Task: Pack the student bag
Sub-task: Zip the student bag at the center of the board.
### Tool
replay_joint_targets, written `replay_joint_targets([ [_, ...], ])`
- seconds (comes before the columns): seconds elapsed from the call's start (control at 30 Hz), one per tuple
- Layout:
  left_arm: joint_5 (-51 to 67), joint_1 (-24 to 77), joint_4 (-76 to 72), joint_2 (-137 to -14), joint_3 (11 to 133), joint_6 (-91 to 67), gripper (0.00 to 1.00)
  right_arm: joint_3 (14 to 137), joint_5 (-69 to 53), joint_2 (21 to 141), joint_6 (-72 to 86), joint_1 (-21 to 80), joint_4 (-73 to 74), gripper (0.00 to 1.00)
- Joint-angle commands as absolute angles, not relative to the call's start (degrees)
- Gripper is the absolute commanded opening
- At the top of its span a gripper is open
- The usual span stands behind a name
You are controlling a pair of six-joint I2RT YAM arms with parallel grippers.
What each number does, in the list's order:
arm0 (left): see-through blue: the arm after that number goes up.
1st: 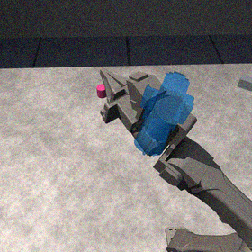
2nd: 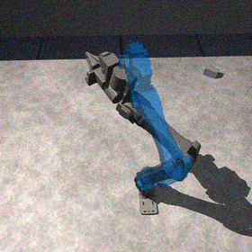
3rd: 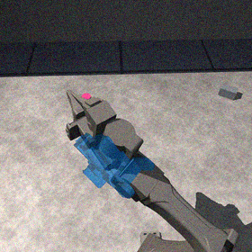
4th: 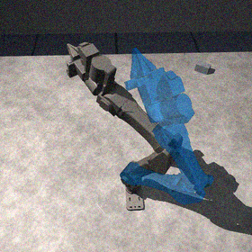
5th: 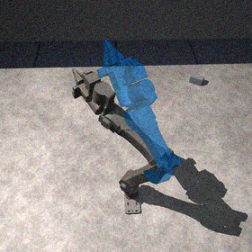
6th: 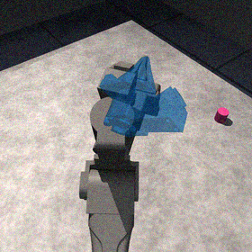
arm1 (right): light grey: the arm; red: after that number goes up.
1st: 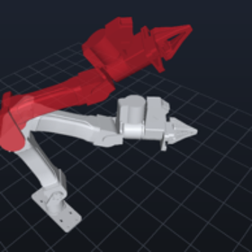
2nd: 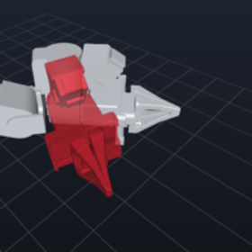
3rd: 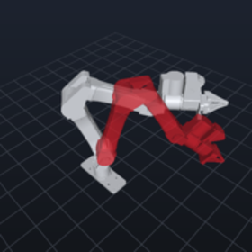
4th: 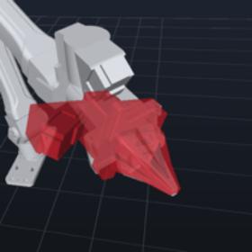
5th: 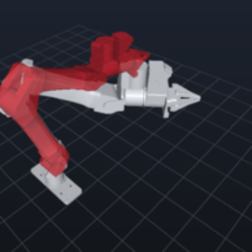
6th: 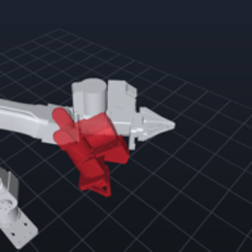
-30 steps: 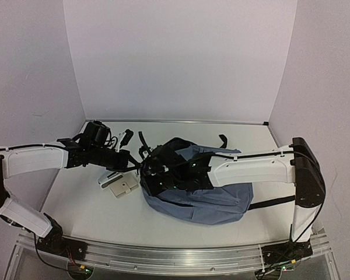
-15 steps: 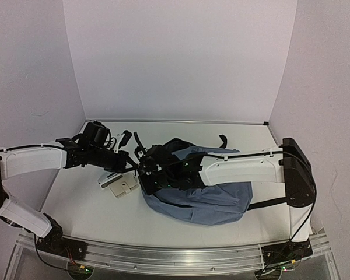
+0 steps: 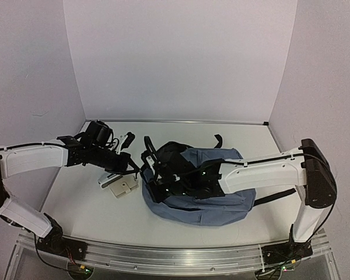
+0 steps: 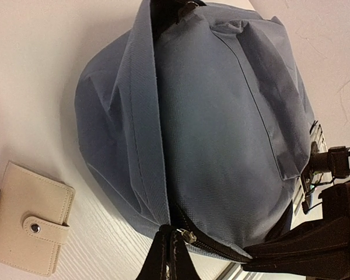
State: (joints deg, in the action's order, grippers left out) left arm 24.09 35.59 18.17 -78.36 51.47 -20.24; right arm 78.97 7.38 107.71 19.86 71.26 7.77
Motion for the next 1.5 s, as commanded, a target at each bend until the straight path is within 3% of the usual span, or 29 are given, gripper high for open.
replay_joint_targets([
  [0.0, 10.94, 32.61, 12.65, -80.29, 55.81, -17.82, 0.00, 76.26, -4.28, 101.93, 21.13, 76.71, 12.83, 0.00],
  [0.1, 10.46, 32.45, 12.76, -80.90, 56.60, -17.33, 0.00, 75.40, -5.98, 100.98, 21.63, 77.42, 12.83, 0.00],
  [0.23, 20.39, 32.43, 11.59, -80.26, 55.71, -16.02, 0.00, 75.50, 0.74, 99.70, 25.32, 77.49, 13.02, 0.00],
  [0.4, 25.89, 32.53, 12.55, -79.26, 52.83, -17.34, 0.00, 78.25, 8.18, 97.70, 28.83, 73.64, 14.97, 0.51],
  [0.47, 25.24, 32.53, 13.63, -78.50, 51.89, -18.27, 0.00, 78.47, 9.03, 96.97, 29.00, 70.94, 15.80, 0.61],
  [0.6, 23.35, 32.52, 15.59, -76.60, 51.59, -21.02, 0.00, 79.27, 7.66, 97.60, 24.93, 66.47, 16.22, 0.72],
  [0.87, 20.30, 31.84, 23.00, -80.61, 60.16, -25.20, 0.03, 85.07, 4.36, 102.58, 17.00, 61.61, 16.13, 0.77],
  [0.97, 13.52, 31.44, 26.06, -82.66, 62.91, -25.43, 0.14, 87.66, 1.70, 104.47, 14.11, 61.53, 15.99, 0.80],
  [1.1, 7.08, 30.29, 25.65, -80.17, 62.45, -27.45, 0.47, 91.17, -2.40, 106.80, 9.43, 61.55, 16.08, 0.80],
  [1.2, 6.62, 29.38, 23.92, -76.96, 60.05, -30.04, 0.62, 93.39, -3.86, 108.57, 6.74, 61.54, 16.14, 0.79],
  [1.47, 11.28, 28.95, 19.49, -69.19, 48.63, -40.66, 0.71, 102.44, -1.81, 116.55, 8.82, 61.52, 18.17, 0.77],
])
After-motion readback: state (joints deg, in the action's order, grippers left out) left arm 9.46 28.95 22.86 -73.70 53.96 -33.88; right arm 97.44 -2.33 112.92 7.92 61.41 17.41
